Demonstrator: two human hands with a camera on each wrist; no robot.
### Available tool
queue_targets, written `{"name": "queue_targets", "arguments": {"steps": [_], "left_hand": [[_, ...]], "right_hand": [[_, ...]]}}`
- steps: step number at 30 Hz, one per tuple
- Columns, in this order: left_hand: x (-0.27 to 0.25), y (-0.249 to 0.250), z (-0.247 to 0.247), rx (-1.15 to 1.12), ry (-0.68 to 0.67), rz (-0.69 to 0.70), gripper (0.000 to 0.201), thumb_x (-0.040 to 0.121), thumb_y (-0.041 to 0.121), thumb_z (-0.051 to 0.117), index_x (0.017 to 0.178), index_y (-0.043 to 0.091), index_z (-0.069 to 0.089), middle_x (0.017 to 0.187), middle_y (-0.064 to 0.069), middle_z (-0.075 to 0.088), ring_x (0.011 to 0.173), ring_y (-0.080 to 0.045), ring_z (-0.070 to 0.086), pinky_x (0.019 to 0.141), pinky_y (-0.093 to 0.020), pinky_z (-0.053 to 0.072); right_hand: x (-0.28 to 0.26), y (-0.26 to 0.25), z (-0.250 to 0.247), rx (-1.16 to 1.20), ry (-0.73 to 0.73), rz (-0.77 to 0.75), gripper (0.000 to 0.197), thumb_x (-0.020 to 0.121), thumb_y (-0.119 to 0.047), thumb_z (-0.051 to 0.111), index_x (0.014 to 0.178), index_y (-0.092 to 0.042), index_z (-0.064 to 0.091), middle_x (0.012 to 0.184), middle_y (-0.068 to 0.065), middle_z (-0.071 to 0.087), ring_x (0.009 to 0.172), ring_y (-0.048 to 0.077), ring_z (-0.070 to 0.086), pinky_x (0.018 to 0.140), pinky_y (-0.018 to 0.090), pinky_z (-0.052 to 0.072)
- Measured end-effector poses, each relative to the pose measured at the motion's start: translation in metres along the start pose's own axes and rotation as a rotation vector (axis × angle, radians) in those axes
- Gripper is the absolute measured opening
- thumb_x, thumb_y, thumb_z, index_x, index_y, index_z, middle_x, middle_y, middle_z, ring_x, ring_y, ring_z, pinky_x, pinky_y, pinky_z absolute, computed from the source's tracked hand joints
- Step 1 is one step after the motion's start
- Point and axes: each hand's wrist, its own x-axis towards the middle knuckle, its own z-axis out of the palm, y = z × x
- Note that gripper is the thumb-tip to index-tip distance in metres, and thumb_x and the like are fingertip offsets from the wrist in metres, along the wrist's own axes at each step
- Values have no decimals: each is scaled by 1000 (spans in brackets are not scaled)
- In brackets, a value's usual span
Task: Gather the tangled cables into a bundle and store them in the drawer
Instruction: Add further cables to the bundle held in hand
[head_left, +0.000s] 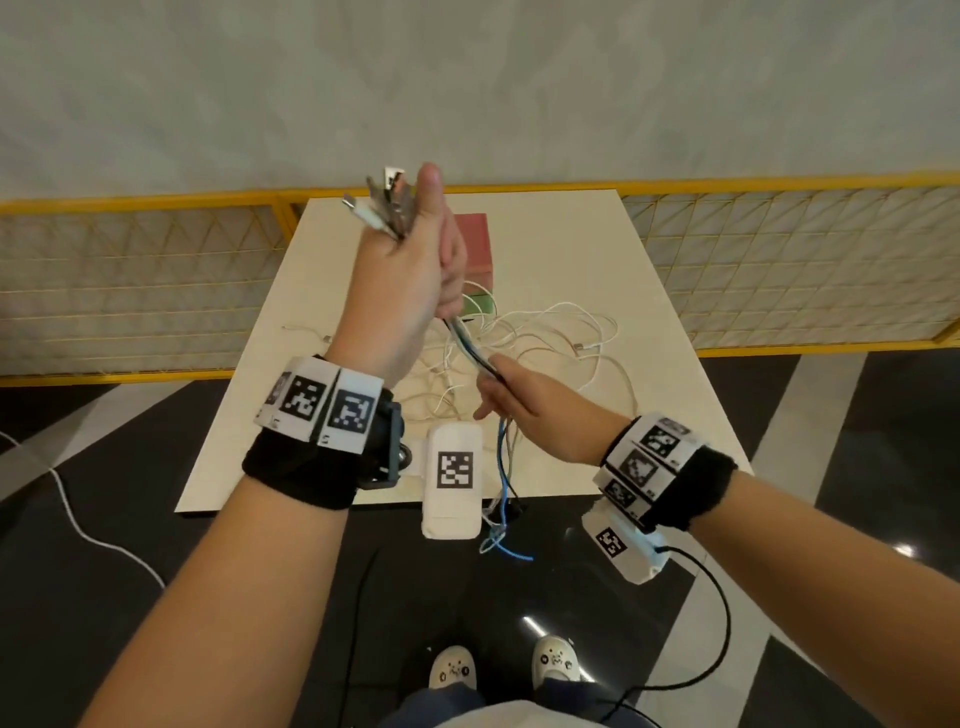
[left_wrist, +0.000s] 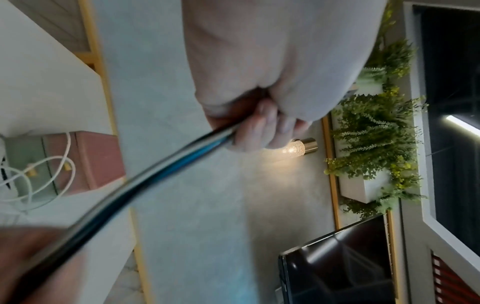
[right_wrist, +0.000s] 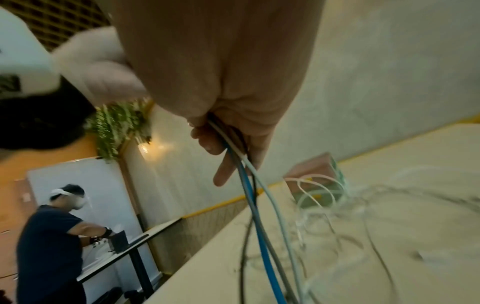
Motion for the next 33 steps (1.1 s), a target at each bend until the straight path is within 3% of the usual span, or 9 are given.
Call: {"name": "queue_targets", "arguments": {"steps": [6,8,10,12,14,19,22,26,33], "left_hand": [[4,-9,-2,9,-56,-42,48,91,29,64,58,23,30,52,3,19,41,-13,13,41,-23,13],[6,-13,-2,20,-121,-40,42,89,25,63,62,23,31,57,-1,17,42,-13,15,42,-24,15],[11,-16,0,10,-144,-67,41,96,29,55,63,21,31,59,0,19,41,-11,17,42,-23,17],[17,-20,3,26,-114,-82,46,103,34,44,61,20,30,57,2,22,41,-10,17,41,-22,18],[22,-27,4,65,-85,-85,51,104,37,40,57,21,29,55,2,20,41,-11,17,41,-22,17],[32,-55,8,121,14,-149,55,102,39,45,50,23,32,47,8,27,43,-12,30,45,-25,32],[37,-73,14,119,47,-214,48,102,35,48,58,20,34,49,9,29,42,-9,27,41,-23,24],[40,-89,21,149,45,-278,43,99,34,53,61,22,38,48,10,27,40,-10,21,40,-21,15],[44,-103,28,136,47,-301,45,97,35,57,60,22,35,46,13,26,40,-10,20,39,-22,15]], "right_hand": [[0,26,25,72,-64,107,10,100,-21,38,105,-13,41,72,-6,45,61,11,43,61,28,42],[1,40,33,112,-152,164,28,91,-8,46,116,-17,37,74,-3,45,64,13,44,65,32,43],[-4,58,37,103,-300,251,50,83,-6,54,126,-21,33,96,3,51,85,16,53,82,38,49],[-12,79,31,-66,-465,325,65,83,-9,59,139,-21,29,130,6,41,119,21,45,106,40,38],[-21,102,19,-183,-508,410,66,84,-6,54,144,-20,28,140,5,29,128,23,39,109,39,34],[-30,170,-19,-214,20,671,36,87,-5,47,118,-20,56,127,7,37,116,28,49,104,40,40],[-32,196,-38,-255,255,867,33,87,-6,47,116,-18,57,131,11,33,118,31,44,101,42,43],[-33,215,-42,-276,185,971,38,93,-17,44,129,-24,52,132,12,30,120,34,37,103,43,36],[-24,229,-37,-404,254,938,26,92,-17,48,112,-4,60,117,19,51,106,38,51,91,40,43]]}}
